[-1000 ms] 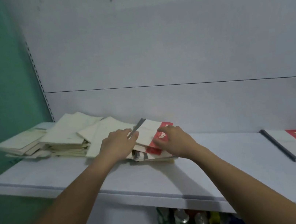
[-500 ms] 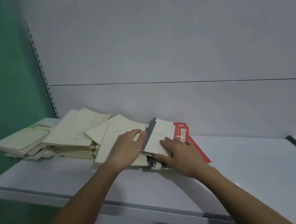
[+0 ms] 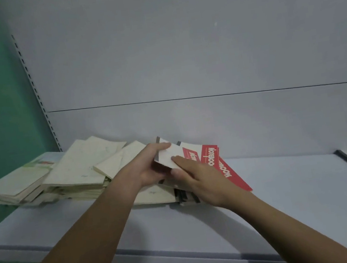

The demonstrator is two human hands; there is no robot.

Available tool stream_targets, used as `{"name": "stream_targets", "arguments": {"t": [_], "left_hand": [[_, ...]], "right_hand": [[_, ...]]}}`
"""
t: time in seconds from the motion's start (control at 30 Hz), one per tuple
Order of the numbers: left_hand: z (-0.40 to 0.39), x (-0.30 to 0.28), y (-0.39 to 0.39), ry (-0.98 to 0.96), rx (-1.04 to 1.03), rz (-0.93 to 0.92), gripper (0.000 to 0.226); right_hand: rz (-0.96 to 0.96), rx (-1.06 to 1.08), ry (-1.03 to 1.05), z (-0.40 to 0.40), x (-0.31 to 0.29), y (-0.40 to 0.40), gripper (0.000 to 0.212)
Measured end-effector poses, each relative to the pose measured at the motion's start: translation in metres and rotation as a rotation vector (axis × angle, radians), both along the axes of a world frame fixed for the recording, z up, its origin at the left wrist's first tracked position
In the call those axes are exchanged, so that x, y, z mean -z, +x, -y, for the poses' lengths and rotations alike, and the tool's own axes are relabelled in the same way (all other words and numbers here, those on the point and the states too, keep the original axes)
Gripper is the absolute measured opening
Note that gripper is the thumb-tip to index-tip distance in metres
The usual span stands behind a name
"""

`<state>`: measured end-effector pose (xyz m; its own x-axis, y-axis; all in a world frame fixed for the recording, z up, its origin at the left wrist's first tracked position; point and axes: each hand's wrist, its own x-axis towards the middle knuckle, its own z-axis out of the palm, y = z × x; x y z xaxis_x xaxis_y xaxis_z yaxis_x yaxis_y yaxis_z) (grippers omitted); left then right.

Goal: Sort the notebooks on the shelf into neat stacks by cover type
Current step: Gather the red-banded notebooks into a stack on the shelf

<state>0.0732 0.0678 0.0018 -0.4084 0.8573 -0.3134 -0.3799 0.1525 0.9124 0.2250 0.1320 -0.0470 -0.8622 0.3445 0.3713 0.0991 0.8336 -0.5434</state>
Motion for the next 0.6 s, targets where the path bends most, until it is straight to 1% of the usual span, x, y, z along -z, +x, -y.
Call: {"name": "stream_targets", "arguments": {"t": [0.03,0.1,0.17,0.23,0.27,0.33,0.4,0.5,0.6], "left_hand": [[0.002,0.001,-0.005,-0.04,0.014,-0.042,0.033],[0.005,0.003,-0.019,-0.068,0.018,-0.124,0.037],[0.01,0.002,-0.037,-0.015,0.002,-0.21,0.043],[0.019,0.001,-0.052,0.046,-0.025,-0.293,0.046],[0.023,0.0,-0.061,0.062,-0.041,-0.321,0.05],[0.03,-0.001,-0.078,0.073,-0.076,-0.355,0.056],[0.034,-0.003,-0.092,0.073,-0.104,-0.351,0.06],[0.039,0.0,-0.101,0.051,-0.08,-0.341,0.062],[0.04,0.009,-0.103,0.055,-0.032,-0.333,0.06]], "right_hand": [[0.035,-0.013,-0.026,0.001,0.001,-0.002,0.043],[0.065,-0.02,-0.111,0.0,-0.002,-0.005,0.048],[0.019,0.08,-0.202,-0.006,-0.01,-0.01,0.048],[0.035,0.223,-0.221,-0.016,-0.011,-0.013,0.058],[0.095,0.274,-0.186,-0.022,-0.008,-0.015,0.068],[0.303,0.326,-0.064,-0.028,-0.003,-0.018,0.081],[0.446,0.338,0.056,-0.025,-0.001,-0.021,0.079],[0.451,0.364,0.129,-0.017,-0.001,-0.022,0.073],[0.504,0.352,0.116,-0.016,0.002,-0.017,0.079]]}}
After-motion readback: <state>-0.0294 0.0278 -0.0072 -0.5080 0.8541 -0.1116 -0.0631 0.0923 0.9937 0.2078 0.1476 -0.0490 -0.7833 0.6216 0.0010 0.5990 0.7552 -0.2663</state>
